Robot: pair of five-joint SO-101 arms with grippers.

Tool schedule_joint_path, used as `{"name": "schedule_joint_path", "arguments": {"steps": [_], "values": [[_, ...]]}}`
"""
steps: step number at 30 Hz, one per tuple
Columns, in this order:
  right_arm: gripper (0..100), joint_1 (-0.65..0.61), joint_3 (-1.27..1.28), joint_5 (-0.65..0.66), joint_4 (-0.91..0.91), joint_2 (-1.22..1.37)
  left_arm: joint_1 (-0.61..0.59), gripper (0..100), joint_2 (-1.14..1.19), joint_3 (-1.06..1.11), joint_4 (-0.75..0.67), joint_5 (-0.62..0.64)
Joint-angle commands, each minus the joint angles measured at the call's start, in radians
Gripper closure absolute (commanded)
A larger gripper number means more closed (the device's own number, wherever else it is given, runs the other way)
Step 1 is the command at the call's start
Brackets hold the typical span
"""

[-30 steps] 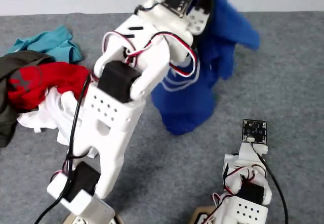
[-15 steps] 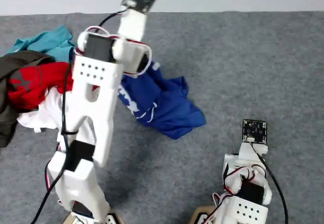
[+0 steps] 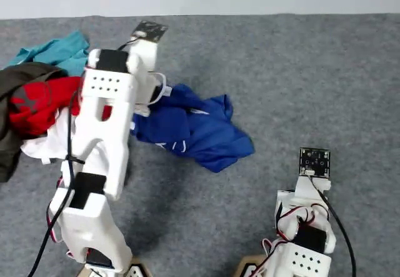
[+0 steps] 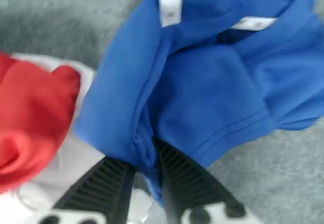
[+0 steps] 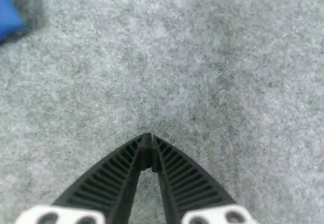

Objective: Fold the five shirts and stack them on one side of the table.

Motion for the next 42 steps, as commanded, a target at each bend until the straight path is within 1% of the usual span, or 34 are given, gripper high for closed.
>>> {"name": "schedule_joint_path", "arguments": {"steps": [1, 5, 9, 17, 21, 25, 27, 32, 37, 42], "values": [[98.7, -0.002, 0.008, 0.009, -0.001, -0.008, -0.057, 100, -0.011, 0.033, 0.028, -0.037], [98.5, -0.007, 0.009, 0.009, -0.007, -0.008, -0.118, 100, -0.052, 0.101, 0.028, -0.048], [98.7, -0.051, 0.003, 0.002, -0.008, -0.008, -0.144, 100, -0.129, 0.180, 0.028, -0.055], [98.5, -0.071, -0.233, -0.015, -0.008, 0.001, -0.169, 100, -0.290, 0.351, 0.028, -0.137], [98.4, -0.163, -0.376, -0.040, 0.035, 0.005, -0.222, 100, -0.361, 0.421, 0.026, -0.172], [98.4, -0.320, -0.503, -0.040, 0.119, 0.041, -0.284, 100, -0.416, 0.470, 0.026, -0.196], [98.4, -0.371, -0.539, -0.038, 0.131, 0.097, -0.301, 100, -0.437, 0.490, 0.025, -0.204], [98.6, -0.440, -0.617, -0.035, 0.134, 0.312, -0.302, 100, -0.483, 0.542, 0.021, -0.213], [98.7, -0.506, -0.756, -0.032, 0.134, 0.564, -0.302, 100, -0.535, 0.595, -0.015, -0.213], [98.4, -0.552, -0.919, -0.032, 0.136, 0.814, -0.304, 100, -0.583, 0.601, -0.012, -0.213]]}}
